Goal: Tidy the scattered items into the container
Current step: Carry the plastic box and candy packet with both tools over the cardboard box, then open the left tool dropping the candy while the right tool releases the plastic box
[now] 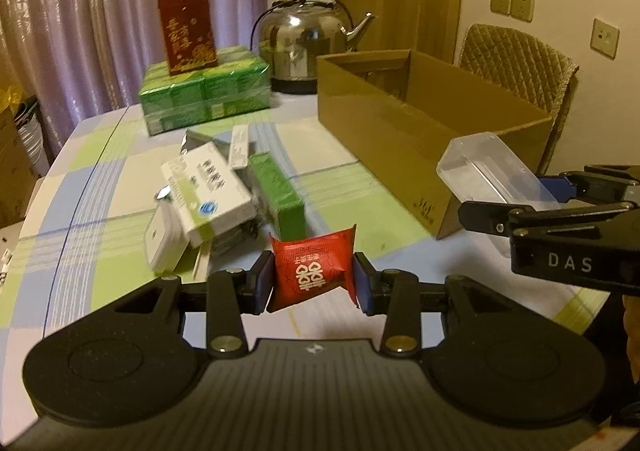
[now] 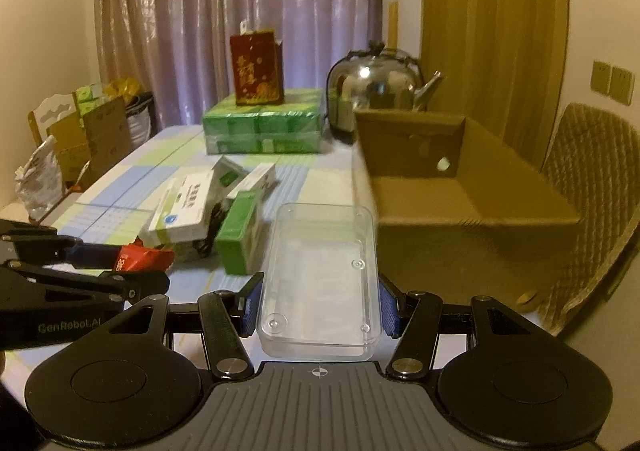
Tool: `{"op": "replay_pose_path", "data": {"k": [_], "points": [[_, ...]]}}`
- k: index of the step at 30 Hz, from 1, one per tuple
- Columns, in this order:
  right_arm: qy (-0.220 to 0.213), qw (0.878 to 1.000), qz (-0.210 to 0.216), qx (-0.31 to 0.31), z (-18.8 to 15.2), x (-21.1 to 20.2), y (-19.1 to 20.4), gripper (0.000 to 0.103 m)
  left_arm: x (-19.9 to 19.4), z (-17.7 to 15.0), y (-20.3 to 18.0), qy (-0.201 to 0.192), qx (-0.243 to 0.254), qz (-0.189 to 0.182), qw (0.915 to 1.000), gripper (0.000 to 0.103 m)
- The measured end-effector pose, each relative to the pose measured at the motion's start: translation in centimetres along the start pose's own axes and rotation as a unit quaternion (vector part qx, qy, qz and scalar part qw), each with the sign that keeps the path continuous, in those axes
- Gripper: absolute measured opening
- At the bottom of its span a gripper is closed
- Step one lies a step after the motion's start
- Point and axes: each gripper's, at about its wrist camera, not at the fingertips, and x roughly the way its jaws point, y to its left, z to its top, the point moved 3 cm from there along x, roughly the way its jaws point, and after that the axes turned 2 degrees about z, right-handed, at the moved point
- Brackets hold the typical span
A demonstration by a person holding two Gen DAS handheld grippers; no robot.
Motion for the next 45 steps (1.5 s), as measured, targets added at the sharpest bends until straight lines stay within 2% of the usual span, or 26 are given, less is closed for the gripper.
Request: {"op": "replay_pose_path", "data": {"k": [6, 11, 17, 23, 28, 34, 40, 45], "points": [[-0.031, 0.999, -0.026, 0.003, 2.9, -0.7, -3.6, 0.053, 1.4, 4.3, -2.1, -0.021, 0.025, -0.026, 0.9991, 0.036], [-0.041, 0.998, -0.048, 0.004, 5.8, 0.8, -7.7, 0.053, 3.3, 8.4, -4.8, -0.042, 0.045, -0.054, 0.9967, 0.036], [-0.016, 0.998, -0.058, -0.004, 8.1, 4.5, -12.7, 0.053, 6.7, 12.5, -7.6, -0.056, 0.077, -0.087, 0.9916, 0.036], [0.031, 0.998, -0.053, -0.006, 8.2, 8.4, -16.3, 0.054, 10.7, 15.5, -9.4, -0.058, 0.118, -0.113, 0.9847, 0.036], [0.067, 0.997, -0.036, -0.002, 7.6, 11.0, -17.7, 0.054, 13.8, 16.3, -10.9, -0.041, 0.157, -0.131, 0.9780, 0.036], [0.097, 0.995, -0.031, -0.015, 7.0, 12.6, -18.3, 0.054, 16.5, 15.8, -12.2, -0.017, 0.206, -0.149, 0.9671, 0.036], [0.114, 0.992, -0.036, -0.026, 6.5, 13.3, -18.8, 0.054, 18.5, 15.1, -13.2, 0.009, 0.257, -0.159, 0.9531, 0.036], [0.122, 0.992, -0.035, -0.027, 6.4, 13.5, -18.9, 0.054, 19.5, 14.6, -13.5, 0.025, 0.279, -0.164, 0.9459, 0.036]]}}
